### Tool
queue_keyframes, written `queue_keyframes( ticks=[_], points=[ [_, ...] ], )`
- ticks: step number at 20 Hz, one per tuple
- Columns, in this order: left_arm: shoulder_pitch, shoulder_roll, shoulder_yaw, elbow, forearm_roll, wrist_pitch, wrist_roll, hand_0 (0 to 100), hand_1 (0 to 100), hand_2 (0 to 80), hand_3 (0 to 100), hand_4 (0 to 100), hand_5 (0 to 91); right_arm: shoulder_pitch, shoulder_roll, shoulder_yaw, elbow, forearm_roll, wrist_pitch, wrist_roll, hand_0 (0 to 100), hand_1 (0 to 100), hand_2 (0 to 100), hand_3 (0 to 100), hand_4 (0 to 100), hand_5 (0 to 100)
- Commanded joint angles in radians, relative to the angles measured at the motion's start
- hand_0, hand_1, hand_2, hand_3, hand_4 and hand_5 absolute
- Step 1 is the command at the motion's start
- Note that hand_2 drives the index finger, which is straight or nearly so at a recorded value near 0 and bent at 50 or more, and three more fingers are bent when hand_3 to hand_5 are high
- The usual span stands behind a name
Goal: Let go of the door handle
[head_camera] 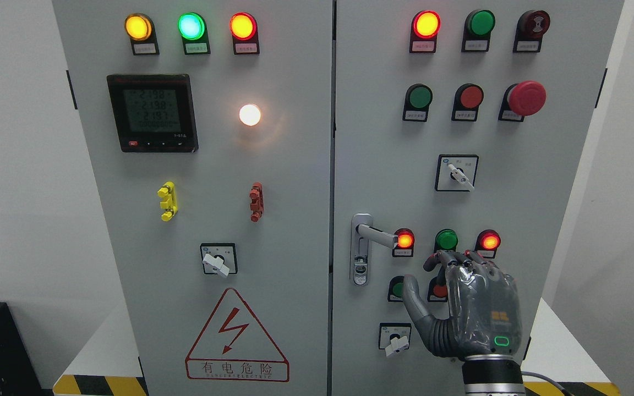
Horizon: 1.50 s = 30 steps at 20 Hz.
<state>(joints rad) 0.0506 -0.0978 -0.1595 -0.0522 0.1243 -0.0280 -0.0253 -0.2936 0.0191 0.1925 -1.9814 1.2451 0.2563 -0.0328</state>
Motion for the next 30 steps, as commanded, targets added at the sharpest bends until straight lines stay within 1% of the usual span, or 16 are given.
queue_keyframes(
  ticks=[1, 2, 3, 4, 6, 8, 9, 11, 13, 15, 17, 20, 26, 27, 28, 30],
  points=[
    [0.000, 0.000, 0.000, 0.000, 0.000, 0.000, -0.001, 0, 0, 4.7, 11, 1, 0.0, 0.059, -0.054, -0.071, -0.109, -0.052, -0.032, 0.001, 55, 36, 14, 21, 17, 7],
    [0.000, 0.001, 0.000, 0.000, 0.000, 0.000, -0.001, 0, 0, 4.7, 11, 1, 0.0, 0.063, -0.053, -0.090, -0.111, -0.052, -0.058, -0.001, 55, 35, 12, 19, 14, 4],
    [0.000, 0.000, 0.000, 0.000, 0.000, 0.000, -0.001, 0, 0, 4.7, 11, 1, 0.0, 0.071, -0.048, -0.108, -0.111, -0.053, -0.090, -0.001, 56, 34, 7, 12, 7, 0],
    [0.000, 0.001, 0.000, 0.000, 0.000, 0.000, -0.001, 0, 0, 4.7, 11, 1, 0.0, 0.077, -0.044, -0.126, -0.111, -0.053, -0.123, -0.015, 57, 32, 3, 6, 0, 0],
    [0.000, 0.000, 0.000, 0.000, 0.000, 0.000, -0.001, 0, 0, 4.8, 11, 1, 0.0, 0.086, -0.039, -0.152, -0.111, -0.067, -0.161, -0.035, 57, 30, 0, 0, 0, 0],
    [0.000, 0.000, 0.000, 0.000, 0.000, -0.001, -0.001, 0, 0, 4.7, 11, 1, 0.0, 0.099, -0.038, -0.169, -0.111, -0.101, -0.166, -0.044, 56, 30, 0, 0, 0, 0],
    [0.000, 0.000, 0.000, 0.000, 0.000, 0.000, -0.001, 0, 0, 4.7, 11, 1, 0.0, 0.102, -0.028, -0.180, -0.111, -0.110, -0.169, -0.047, 56, 29, 0, 0, 0, 0],
    [0.000, 0.000, 0.000, 0.000, 0.000, -0.001, -0.001, 0, 0, 4.7, 11, 1, 0.0, 0.111, -0.008, -0.208, -0.111, -0.122, -0.204, -0.050, 55, 27, 0, 0, 0, 0],
    [0.000, 0.000, 0.000, 0.000, 0.000, 0.000, -0.001, 0, 0, 4.7, 11, 1, 0.0, 0.131, -0.007, -0.222, -0.111, -0.131, -0.242, -0.056, 55, 26, 0, 0, 0, 0],
    [0.000, 0.001, 0.000, 0.000, 0.000, 0.000, -0.001, 0, 0, 4.7, 11, 1, 0.0, 0.142, -0.007, -0.222, -0.111, -0.136, -0.253, -0.081, 54, 24, 0, 0, 0, 0],
    [0.000, 0.000, 0.000, 0.000, 0.000, 0.000, -0.001, 0, 0, 4.6, 11, 1, 0.0, 0.145, -0.005, -0.219, -0.111, -0.139, -0.256, -0.082, 54, 23, 0, 0, 0, 0],
    [0.000, 0.001, 0.000, 0.000, 0.000, 0.000, -0.001, 0, 0, 4.6, 11, 1, 0.0, 0.143, 0.027, -0.219, -0.111, -0.139, -0.279, -0.082, 54, 21, 0, 0, 0, 0],
    [0.000, 0.001, 0.000, 0.000, 0.000, 0.000, -0.001, 0, 0, 4.7, 11, 1, 0.0, 0.137, 0.030, -0.222, -0.111, -0.141, -0.279, -0.082, 52, 21, 0, 0, 0, 0],
    [0.000, 0.001, 0.000, 0.000, 0.000, 0.000, -0.001, 0, 0, 4.7, 11, 1, 0.0, 0.136, 0.033, -0.223, -0.111, -0.141, -0.279, -0.082, 52, 21, 0, 0, 0, 0],
    [0.000, 0.000, 0.000, 0.000, 0.000, 0.000, -0.001, 0, 0, 4.8, 11, 1, 0.0, 0.134, 0.044, -0.222, -0.111, -0.141, -0.279, -0.082, 51, 21, 0, 0, 0, 0],
    [0.000, 0.000, 0.000, 0.000, 0.000, 0.000, -0.001, 0, 0, 4.6, 11, 1, 0.0, 0.134, 0.048, -0.222, -0.111, -0.141, -0.281, -0.082, 51, 21, 0, 0, 0, 0]
  ],
)
